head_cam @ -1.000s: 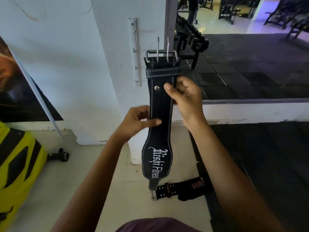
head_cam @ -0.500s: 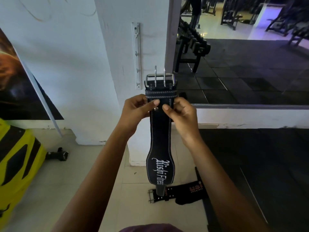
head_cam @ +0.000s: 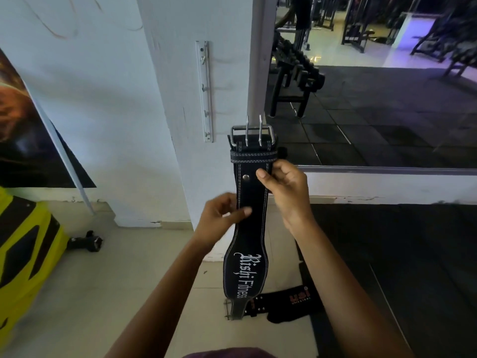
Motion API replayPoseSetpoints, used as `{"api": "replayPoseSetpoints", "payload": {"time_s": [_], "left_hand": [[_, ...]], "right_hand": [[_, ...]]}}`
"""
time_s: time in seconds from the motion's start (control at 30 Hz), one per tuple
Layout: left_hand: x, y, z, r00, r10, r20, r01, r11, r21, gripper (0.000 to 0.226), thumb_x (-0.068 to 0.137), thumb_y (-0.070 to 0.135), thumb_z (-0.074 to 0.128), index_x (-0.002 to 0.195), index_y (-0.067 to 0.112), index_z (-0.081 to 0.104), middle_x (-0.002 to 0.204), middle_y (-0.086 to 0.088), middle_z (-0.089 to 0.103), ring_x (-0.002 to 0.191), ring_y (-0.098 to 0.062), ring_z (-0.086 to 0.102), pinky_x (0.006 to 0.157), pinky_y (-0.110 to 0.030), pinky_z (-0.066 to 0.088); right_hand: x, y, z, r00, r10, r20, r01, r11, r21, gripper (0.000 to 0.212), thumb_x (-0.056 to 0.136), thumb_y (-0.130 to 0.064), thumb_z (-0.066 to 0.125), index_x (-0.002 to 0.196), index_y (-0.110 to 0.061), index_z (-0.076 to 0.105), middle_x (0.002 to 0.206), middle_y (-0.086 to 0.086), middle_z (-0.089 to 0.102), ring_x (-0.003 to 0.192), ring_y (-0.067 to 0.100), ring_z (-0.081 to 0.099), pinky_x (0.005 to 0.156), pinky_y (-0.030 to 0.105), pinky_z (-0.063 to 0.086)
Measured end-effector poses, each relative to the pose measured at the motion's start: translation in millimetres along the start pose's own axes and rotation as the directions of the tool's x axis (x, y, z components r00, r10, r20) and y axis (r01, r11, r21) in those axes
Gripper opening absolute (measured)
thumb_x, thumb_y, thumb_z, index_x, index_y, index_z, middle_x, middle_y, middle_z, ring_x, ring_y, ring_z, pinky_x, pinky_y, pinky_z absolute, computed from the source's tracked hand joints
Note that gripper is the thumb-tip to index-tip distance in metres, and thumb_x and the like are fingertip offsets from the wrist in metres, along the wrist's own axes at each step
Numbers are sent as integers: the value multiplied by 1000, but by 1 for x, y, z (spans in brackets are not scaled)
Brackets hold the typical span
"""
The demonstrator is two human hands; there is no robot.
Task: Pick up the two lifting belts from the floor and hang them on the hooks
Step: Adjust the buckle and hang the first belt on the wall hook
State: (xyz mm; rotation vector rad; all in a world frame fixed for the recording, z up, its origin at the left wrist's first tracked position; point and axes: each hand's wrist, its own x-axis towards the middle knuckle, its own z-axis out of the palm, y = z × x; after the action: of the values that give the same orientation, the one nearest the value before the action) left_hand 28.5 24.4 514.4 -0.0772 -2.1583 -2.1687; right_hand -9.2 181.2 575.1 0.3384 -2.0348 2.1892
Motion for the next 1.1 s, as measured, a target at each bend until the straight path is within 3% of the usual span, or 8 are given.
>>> {"api": "replayPoseSetpoints", "payload": {"time_s": [0.1, 0.3, 0.4, 0.53, 0.67, 0.8, 0.93, 1.1], "left_hand": [[18, 42, 4, 980, 108, -167, -136, 977, -167, 36, 82, 15, 72, 115, 22, 59, 84, -5, 68, 82, -19, 69, 72, -39, 58], [25, 47, -10, 981, 114, -159, -126, 990, -65, 86, 72, 30, 79, 144, 37, 33, 119, -4, 59, 106, -23, 63, 77, -45, 60], [25, 39, -21, 979, 140, -147, -134, 990, 48, 81, 73, 38, 79, 143, 41, 39, 146, 0, 44, 128, -29, 51, 83, -56, 58], [31, 39, -33, 954, 234, -190, -194, 959, 206, 65, 75, 37, 78, 134, 27, 54, 154, 9, 39, 140, -19, 41, 106, -58, 41], [49, 44, -41, 916, 333, -223, -296, 937, 183, 62, 79, 22, 75, 135, 8, 52, 136, -8, 59, 122, -25, 60, 104, -53, 46], [78, 48, -60, 902, 368, -224, -328, 924, 198, 62, 83, 6, 71, 140, 11, 48, 133, -10, 61, 107, -24, 66, 90, -47, 56], [112, 51, -87, 901, 383, -205, -339, 915, 218, 70, 85, 2, 70, 146, 21, 41, 133, -8, 63, 92, -16, 70, 86, -47, 58], [163, 75, -115, 859, 482, -172, -414, 853, 319, 74, 88, 12, 70, 151, 27, 34, 131, -1, 64, 92, -19, 73, 83, -44, 60]], "right_hand": [[-2, 5, 1, 999, 45, 23, -45, 999, 17, 31, 85, 3, 66, 115, 1, 59, 93, 6, 74, 83, 9, 73, 79, 25, 57], [6, 7, -5, 987, -18, 162, 29, 997, -65, 75, 85, 5, 66, 147, -18, 29, 87, -19, 74, 90, -3, 71, 75, 14, 54], [12, 12, -2, 973, -33, 228, 50, 996, -69, 85, 86, 3, 67, 150, -27, 20, 113, -4, 71, 96, 2, 70, 81, 20, 55], [26, 22, 9, 968, -4, 250, 24, 997, -76, 76, 84, 1, 69, 145, -26, 33, 92, -5, 75, 89, 7, 73, 88, 35, 56], [49, 27, 26, 978, -80, 193, 114, 979, -168, 63, 80, -7, 76, 128, -29, 43, 108, 3, 67, 94, 14, 66, 84, 25, 54], [78, 28, 48, 972, -135, 193, 181, 953, -244, 62, 77, -10, 79, 126, -25, 44, 133, -3, 45, 113, 11, 53, 89, 15, 43], [110, 29, 74, 946, -213, 244, 271, 934, -233, 66, 81, -6, 74, 137, -24, 43, 128, -24, 48, 115, -4, 51, 90, 5, 43], [156, 20, 104, 918, -360, 167, 394, 873, -287, 75, 87, -13, 70, 150, -25, 32, 116, -11, 50, 107, -12, 51, 89, 8, 46]]}}
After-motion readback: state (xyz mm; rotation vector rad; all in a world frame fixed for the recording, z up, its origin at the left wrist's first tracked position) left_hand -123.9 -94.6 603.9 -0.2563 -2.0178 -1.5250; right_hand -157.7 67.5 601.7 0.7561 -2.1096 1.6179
